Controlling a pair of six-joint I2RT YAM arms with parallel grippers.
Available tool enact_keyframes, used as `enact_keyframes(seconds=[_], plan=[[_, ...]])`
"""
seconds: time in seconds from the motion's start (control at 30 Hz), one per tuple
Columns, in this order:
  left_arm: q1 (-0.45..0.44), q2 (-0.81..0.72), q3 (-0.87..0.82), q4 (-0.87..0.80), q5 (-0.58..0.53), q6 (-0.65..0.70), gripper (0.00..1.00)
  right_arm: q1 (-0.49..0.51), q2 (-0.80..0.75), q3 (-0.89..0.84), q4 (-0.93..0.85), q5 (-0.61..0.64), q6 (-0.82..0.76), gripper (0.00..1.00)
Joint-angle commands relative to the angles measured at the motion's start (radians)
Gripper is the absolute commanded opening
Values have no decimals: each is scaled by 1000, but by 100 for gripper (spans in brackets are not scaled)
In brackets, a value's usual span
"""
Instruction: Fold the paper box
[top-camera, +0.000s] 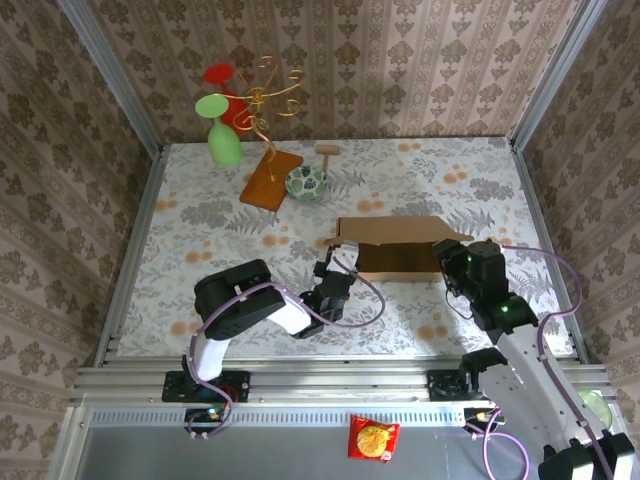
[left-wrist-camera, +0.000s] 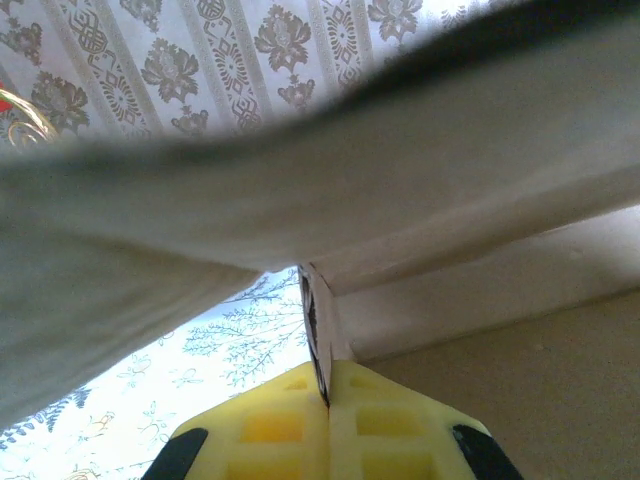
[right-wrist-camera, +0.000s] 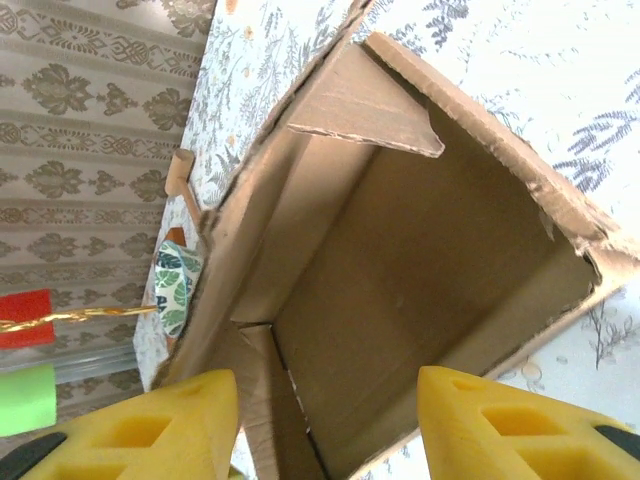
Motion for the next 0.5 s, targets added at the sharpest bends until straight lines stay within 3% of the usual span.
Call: enact_keyframes(seconds=[0.0, 0.17, 0.47], plan=[[-4, 27, 10, -37, -36, 25, 0, 33, -42, 27, -79, 13, 131, 52], [-4, 38, 20, -36, -33, 23, 0, 116, -28, 42, 8, 95, 270, 61], [-4, 44, 10, -42, -37, 20, 0, 168, 138, 89, 129, 111, 364, 62]])
